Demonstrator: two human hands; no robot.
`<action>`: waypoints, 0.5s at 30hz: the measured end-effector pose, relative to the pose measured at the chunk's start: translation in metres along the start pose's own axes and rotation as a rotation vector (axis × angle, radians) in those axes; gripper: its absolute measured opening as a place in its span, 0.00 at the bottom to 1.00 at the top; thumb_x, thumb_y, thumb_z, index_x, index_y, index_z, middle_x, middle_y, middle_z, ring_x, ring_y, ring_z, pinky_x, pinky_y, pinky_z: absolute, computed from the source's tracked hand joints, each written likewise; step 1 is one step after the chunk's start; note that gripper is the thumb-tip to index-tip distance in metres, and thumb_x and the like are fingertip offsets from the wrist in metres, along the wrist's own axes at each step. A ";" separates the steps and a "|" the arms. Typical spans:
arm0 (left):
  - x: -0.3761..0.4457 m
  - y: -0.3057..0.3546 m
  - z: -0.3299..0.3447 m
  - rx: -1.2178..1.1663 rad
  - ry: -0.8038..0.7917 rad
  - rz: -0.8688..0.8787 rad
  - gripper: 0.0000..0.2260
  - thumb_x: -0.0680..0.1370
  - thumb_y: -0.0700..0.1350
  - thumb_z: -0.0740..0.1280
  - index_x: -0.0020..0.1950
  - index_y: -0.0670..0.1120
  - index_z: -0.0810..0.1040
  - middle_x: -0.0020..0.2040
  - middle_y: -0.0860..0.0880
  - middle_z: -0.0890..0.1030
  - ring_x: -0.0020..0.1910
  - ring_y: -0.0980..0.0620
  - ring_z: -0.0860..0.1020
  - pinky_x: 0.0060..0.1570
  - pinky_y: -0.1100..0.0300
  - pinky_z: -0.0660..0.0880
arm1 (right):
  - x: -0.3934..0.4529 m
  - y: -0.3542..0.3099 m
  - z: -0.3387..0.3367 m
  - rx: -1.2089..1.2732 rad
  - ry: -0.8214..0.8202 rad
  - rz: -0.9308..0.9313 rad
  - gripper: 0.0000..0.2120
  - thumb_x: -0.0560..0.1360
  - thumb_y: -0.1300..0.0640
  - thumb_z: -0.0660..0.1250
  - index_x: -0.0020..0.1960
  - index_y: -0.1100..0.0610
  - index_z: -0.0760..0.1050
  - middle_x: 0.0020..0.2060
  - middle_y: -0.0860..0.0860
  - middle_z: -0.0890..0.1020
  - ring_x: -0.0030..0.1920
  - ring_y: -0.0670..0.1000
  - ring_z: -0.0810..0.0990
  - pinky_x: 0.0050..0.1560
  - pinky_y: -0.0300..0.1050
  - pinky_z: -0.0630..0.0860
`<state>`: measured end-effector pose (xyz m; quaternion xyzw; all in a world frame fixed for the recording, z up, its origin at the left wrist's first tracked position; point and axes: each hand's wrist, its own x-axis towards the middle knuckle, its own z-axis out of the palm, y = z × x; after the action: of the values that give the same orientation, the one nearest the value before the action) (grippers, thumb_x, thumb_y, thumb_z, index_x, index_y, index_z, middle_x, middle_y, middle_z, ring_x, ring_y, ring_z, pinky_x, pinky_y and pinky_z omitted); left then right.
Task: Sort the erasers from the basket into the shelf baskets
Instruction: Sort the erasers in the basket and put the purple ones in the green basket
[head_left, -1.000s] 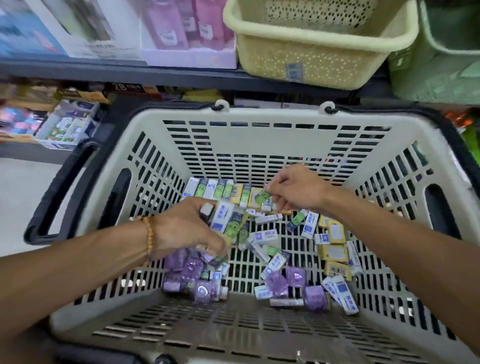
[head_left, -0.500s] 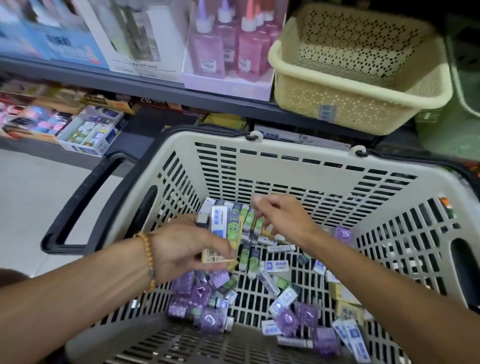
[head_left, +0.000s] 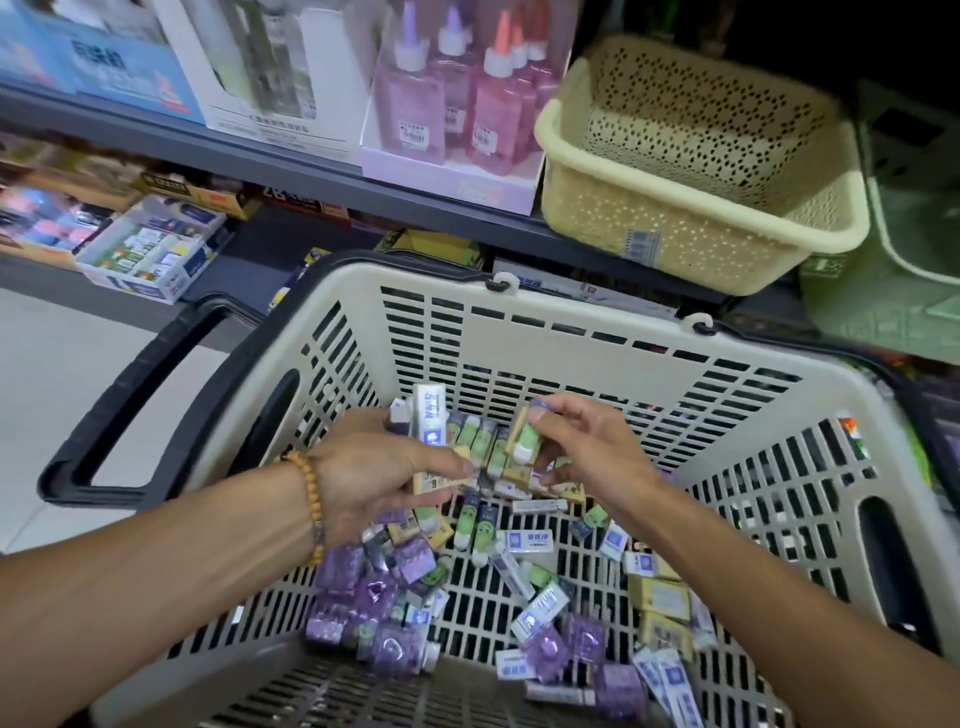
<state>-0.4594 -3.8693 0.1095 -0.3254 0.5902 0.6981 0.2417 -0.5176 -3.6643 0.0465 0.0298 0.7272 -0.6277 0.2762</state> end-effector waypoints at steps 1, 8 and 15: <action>0.000 0.001 -0.001 -0.028 0.022 0.012 0.29 0.53 0.33 0.76 0.53 0.36 0.77 0.46 0.41 0.85 0.42 0.47 0.85 0.33 0.62 0.80 | 0.002 0.006 -0.003 -0.049 0.066 0.003 0.05 0.78 0.56 0.68 0.52 0.55 0.80 0.42 0.56 0.84 0.34 0.48 0.81 0.34 0.42 0.79; 0.003 0.003 -0.003 -0.103 0.080 0.040 0.17 0.63 0.30 0.76 0.50 0.36 0.78 0.45 0.40 0.85 0.41 0.47 0.85 0.33 0.61 0.81 | 0.018 0.030 0.023 -0.201 0.186 -0.046 0.04 0.80 0.60 0.65 0.51 0.58 0.78 0.39 0.57 0.81 0.35 0.51 0.81 0.34 0.44 0.81; 0.003 0.005 -0.001 -0.070 0.027 0.005 0.18 0.67 0.33 0.76 0.55 0.35 0.77 0.47 0.39 0.85 0.45 0.44 0.84 0.39 0.57 0.83 | 0.018 0.024 0.019 -0.062 0.140 0.029 0.05 0.81 0.61 0.64 0.54 0.60 0.77 0.46 0.60 0.84 0.38 0.54 0.84 0.35 0.41 0.80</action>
<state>-0.4646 -3.8709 0.1107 -0.3417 0.5695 0.7144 0.2204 -0.5160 -3.6825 0.0157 0.0757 0.7632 -0.5974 0.2343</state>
